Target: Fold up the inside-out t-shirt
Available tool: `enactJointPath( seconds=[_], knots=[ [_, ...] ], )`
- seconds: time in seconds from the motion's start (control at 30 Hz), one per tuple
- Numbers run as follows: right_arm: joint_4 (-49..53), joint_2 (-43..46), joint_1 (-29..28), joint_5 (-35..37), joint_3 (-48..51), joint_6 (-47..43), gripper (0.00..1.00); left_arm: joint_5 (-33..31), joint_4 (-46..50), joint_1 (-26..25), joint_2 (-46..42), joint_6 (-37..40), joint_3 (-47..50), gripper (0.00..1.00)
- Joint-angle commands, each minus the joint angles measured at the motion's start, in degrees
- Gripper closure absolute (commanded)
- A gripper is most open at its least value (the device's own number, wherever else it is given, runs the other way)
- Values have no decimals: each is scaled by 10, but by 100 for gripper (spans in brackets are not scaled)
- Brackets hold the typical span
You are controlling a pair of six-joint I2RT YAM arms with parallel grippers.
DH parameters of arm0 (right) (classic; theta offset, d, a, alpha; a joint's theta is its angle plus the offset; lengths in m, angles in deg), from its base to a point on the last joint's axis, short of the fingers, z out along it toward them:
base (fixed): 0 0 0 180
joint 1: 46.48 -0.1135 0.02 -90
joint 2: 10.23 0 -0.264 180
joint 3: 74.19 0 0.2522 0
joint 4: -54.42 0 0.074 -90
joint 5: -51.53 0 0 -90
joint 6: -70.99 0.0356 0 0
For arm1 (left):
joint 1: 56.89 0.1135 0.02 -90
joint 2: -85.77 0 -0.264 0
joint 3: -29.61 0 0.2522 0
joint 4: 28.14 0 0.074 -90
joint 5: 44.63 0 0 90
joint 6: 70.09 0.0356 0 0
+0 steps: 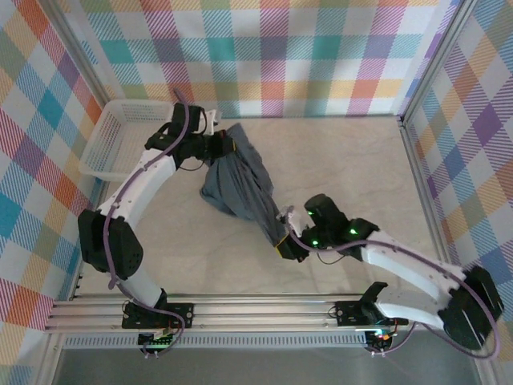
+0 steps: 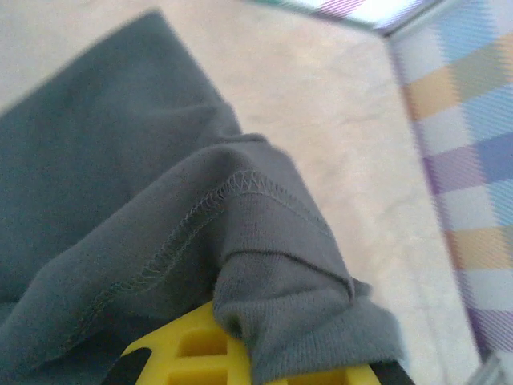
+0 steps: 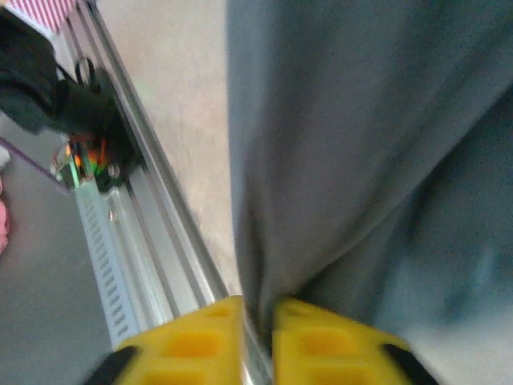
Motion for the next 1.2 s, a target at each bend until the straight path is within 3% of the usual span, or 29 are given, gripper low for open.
enactJointPath(
  seconds=[0.0, 0.1, 0.27, 0.47, 0.5, 0.6, 0.63, 0.7, 0.77, 0.8, 0.83, 0.9, 1.0, 1.17],
  knots=[
    [30, -14, -6, -15, -68, -10, 70, 66, -16, -9, -19, -2, 10, 100],
    [-44, -21, 5, 82, -97, 6, 54, 53, -3, -22, -38, 17, 41, 100],
    [-155, -102, 24, 249, -155, 6, 45, 61, -12, -33, -52, 21, 74, 100],
    [-227, -250, 26, 278, -251, -49, 38, 71, -9, -50, -55, 31, 64, 100],
    [-223, -274, 30, 287, -273, -59, 41, 71, -2, -54, -55, 40, 60, 100],
    [-199, -299, 41, 288, -313, -64, 88, 2, 50, -59, -58, 66, 53, 100],
    [-193, -291, 45, 263, -312, -63, 96, -47, 71, -59, -62, 75, 55, 100],
    [-182, -269, 50, 181, -300, -62, 100, -127, 98, -57, -68, 84, 63, 100],
    [-171, -243, 51, 115, -282, -48, 100, -167, 99, -53, -73, 80, 75, 100],
    [-171, -230, 52, 92, -271, -39, 100, -179, 93, -51, -74, 74, 81, 94],
    [-174, -209, 53, 68, -256, -24, 100, -193, 89, -50, -71, 70, 86, 80],
    [-188, -177, 57, 49, -231, 7, 100, -235, 91, -48, -61, 63, 89, 62],
    [-226, -134, 73, 45, -190, 65, 100, -284, 76, -26, -60, 37, 112, 59],
    [-238, -113, 87, 72, -159, 105, 100, -173, 18, 65, -119, -10, 175, 54]
  ],
)
